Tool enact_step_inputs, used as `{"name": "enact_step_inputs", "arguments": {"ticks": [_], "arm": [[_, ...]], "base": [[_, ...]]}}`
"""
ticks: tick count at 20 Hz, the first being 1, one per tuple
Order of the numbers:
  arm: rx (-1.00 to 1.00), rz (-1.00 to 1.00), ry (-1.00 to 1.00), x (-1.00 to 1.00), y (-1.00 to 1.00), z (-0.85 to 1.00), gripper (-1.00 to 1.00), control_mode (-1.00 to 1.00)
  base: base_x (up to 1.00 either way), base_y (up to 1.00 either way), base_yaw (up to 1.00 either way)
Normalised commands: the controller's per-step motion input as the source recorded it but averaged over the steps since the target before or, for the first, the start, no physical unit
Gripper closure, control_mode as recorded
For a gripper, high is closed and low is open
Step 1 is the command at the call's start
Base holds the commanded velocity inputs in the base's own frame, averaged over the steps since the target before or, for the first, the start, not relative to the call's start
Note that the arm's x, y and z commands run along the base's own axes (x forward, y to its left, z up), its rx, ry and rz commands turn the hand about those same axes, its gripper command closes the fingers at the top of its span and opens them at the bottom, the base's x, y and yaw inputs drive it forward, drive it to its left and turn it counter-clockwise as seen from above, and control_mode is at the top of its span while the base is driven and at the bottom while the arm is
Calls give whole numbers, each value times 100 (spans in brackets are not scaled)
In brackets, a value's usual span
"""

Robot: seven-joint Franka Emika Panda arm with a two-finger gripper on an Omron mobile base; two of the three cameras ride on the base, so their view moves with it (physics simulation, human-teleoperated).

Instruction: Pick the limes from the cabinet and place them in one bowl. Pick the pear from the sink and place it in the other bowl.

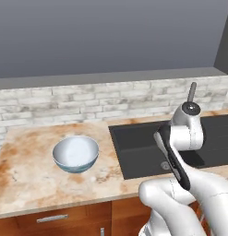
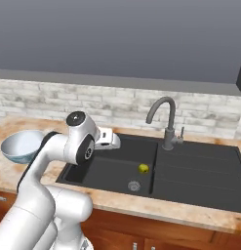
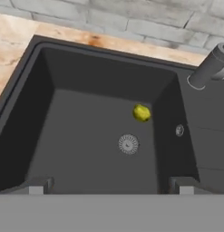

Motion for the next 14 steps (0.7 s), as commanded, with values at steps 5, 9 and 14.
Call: {"name": "enact_step_inputs", "arguments": {"ticks": [5, 9, 14], "arm": [[-2, 8, 6, 42, -29, -27, -100, -100], [-1, 3, 0, 21, -14, -58, -100, -100], [-3, 0, 0, 6, -5, -68, -100, -100]], "base": [[0, 0, 0], [0, 0, 0], [0, 0, 0]]}}
